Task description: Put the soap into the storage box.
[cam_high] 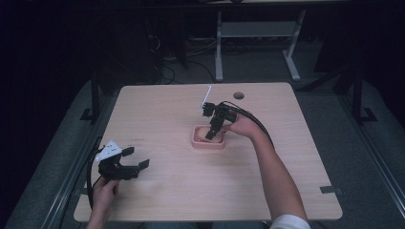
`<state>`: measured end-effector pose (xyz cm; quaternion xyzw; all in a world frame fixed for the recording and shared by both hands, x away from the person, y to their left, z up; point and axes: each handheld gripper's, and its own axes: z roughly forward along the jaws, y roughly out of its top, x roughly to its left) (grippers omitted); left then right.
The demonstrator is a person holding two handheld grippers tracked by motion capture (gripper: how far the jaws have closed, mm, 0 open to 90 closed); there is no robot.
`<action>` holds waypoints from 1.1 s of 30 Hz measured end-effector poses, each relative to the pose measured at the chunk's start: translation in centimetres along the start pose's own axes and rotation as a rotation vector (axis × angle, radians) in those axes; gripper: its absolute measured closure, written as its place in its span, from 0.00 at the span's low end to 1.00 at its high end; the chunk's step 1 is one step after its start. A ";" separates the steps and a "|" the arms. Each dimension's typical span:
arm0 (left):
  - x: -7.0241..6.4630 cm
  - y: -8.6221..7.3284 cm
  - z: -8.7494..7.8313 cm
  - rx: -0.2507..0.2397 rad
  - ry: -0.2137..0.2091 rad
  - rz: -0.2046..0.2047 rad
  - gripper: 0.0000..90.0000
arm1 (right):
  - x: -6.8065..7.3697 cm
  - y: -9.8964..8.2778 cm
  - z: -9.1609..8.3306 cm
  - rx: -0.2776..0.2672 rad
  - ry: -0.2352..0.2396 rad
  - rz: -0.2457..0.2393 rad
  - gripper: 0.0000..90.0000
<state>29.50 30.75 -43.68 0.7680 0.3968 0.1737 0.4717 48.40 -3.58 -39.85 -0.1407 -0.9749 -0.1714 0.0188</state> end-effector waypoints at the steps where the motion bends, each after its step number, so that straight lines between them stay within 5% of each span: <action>1: 0.0 0.0 0.0 0.000 -0.001 -0.001 0.16 | 0.1 -0.1 -0.2 -0.005 -0.003 0.004 0.28; 33: -0.3 -0.1 0.4 0.017 0.000 0.014 0.16 | 2.2 -6.1 -2.4 -0.102 -0.047 0.111 0.23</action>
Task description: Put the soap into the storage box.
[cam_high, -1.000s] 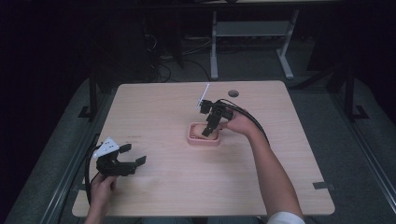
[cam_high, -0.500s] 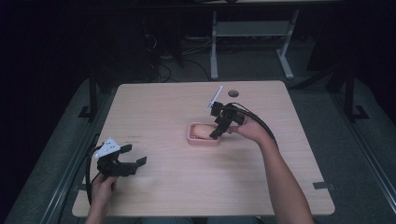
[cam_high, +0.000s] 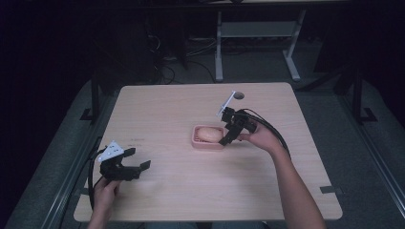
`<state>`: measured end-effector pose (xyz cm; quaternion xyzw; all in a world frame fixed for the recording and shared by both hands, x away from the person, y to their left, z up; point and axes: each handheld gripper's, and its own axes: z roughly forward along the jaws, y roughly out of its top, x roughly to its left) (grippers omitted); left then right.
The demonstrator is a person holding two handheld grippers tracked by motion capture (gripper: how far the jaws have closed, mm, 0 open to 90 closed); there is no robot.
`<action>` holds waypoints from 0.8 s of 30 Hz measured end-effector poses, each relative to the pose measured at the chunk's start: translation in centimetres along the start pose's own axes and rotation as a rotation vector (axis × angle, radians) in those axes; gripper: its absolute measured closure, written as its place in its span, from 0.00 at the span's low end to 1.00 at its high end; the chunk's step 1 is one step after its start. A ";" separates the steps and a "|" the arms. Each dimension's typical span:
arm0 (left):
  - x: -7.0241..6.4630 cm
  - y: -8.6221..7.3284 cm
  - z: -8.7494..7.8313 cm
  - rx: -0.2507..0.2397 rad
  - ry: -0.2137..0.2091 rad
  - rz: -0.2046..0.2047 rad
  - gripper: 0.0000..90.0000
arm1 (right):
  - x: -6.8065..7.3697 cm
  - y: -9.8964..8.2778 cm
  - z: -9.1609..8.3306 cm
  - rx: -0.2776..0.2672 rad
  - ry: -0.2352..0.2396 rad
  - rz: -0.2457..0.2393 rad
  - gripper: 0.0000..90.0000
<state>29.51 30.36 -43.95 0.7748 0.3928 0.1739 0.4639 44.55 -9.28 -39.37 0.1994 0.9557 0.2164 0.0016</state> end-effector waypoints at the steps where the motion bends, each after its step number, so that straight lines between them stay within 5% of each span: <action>1: 0.0 0.0 0.0 0.002 0.000 0.000 0.16 | 0.2 -0.2 -0.1 -0.018 -0.016 -0.006 0.23; 24: -0.3 0.0 0.4 0.026 -0.004 0.015 0.16 | 1.5 -3.7 -1.4 -0.097 -0.014 0.021 0.16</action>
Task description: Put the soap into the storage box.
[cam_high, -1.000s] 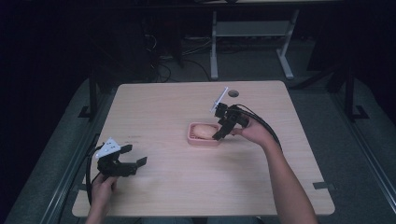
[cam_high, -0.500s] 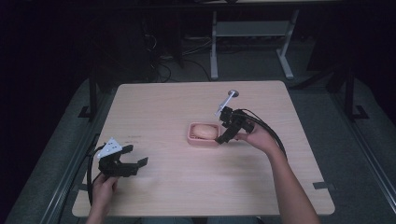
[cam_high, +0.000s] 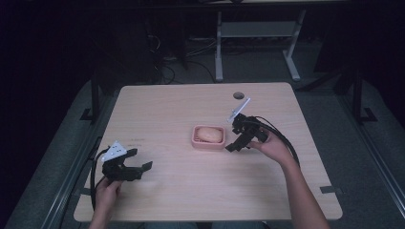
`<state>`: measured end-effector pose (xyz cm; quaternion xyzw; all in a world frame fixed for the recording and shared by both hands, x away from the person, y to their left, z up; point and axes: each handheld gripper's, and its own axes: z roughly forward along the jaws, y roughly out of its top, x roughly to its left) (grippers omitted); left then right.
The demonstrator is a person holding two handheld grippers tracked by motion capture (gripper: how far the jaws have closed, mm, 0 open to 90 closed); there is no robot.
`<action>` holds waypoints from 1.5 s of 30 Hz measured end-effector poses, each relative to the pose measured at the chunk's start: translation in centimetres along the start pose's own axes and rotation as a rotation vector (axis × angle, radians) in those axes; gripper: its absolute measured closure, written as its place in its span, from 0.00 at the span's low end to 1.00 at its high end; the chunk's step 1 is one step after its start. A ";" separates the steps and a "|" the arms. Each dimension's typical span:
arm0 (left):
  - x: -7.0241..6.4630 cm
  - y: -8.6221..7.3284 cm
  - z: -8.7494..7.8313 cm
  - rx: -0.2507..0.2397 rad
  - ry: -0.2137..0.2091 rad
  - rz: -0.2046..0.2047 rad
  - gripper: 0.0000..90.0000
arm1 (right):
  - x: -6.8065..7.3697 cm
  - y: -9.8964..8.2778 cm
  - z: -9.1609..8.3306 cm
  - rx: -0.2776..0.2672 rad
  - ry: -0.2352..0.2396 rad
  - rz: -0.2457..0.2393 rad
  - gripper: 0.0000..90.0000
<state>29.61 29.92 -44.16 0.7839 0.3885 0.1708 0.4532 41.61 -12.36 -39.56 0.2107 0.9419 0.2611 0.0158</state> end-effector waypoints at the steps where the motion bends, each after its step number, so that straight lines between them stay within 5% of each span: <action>1: 0.0 0.0 0.0 -0.001 -0.001 -0.002 0.16 | 0.0 -0.1 -0.1 0.006 -0.004 0.004 0.16; 14: 0.0 -0.1 0.1 0.004 0.002 0.002 0.16 | 0.7 -2.4 -0.3 -0.036 -0.009 0.023 0.17; 23: -0.1 -0.1 0.2 0.011 0.004 0.008 0.16 | 1.4 -3.8 -0.7 -0.035 -0.028 0.026 0.16; 28: -0.1 -0.1 0.2 0.012 0.004 0.014 0.16 | 2.1 -4.2 -0.6 0.018 -0.059 0.008 0.16; 33: -0.1 -0.1 0.2 0.010 0.004 0.015 0.16 | 2.3 -4.9 -0.9 -0.020 -0.069 0.027 0.16; 45: -0.1 -0.1 0.2 0.013 0.004 0.016 0.16 | 3.0 -6.6 -0.8 -0.005 -0.056 0.051 0.16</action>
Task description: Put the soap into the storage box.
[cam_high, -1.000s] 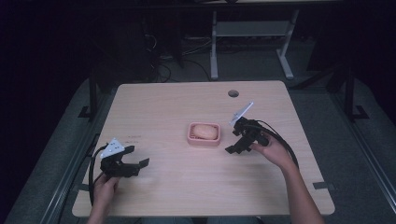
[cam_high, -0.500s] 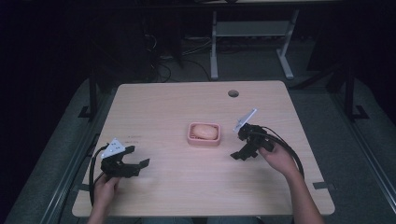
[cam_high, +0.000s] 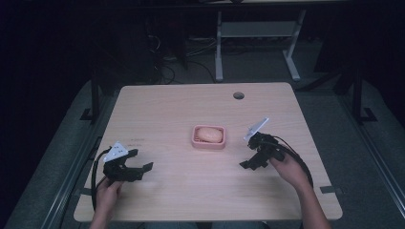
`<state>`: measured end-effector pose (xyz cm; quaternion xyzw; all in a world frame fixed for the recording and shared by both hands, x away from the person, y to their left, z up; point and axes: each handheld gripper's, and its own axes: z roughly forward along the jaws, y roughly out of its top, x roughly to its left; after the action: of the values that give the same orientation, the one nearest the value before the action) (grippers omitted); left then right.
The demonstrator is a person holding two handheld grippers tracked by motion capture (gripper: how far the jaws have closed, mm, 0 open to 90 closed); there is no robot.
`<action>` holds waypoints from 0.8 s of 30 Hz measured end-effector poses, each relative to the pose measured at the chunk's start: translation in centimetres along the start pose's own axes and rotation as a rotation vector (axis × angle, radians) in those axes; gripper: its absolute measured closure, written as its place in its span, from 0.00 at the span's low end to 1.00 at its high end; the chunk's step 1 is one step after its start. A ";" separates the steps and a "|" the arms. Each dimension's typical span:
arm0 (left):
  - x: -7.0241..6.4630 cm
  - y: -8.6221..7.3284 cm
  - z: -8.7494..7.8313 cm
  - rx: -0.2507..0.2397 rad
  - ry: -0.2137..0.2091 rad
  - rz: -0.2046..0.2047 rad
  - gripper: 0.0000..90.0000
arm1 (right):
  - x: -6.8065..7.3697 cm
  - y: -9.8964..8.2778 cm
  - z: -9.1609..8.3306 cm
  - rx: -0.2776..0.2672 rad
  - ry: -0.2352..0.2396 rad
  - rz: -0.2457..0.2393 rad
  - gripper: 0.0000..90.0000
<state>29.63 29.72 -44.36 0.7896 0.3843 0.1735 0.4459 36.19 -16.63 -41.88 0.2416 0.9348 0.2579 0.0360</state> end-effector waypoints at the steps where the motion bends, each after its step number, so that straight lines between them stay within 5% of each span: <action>1: 0.0 0.0 0.0 0.001 0.001 0.001 0.16 | 0.1 -0.2 -0.1 -0.011 -0.014 -0.007 0.17; 24: -0.1 0.0 0.1 0.005 0.001 -0.001 0.16 | 0.9 -3.4 -0.5 -0.039 -0.032 0.058 0.17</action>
<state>29.58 29.58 -44.37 0.7903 0.3853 0.1726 0.4440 33.83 -18.97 -43.10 0.2721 0.9215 0.2730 0.0482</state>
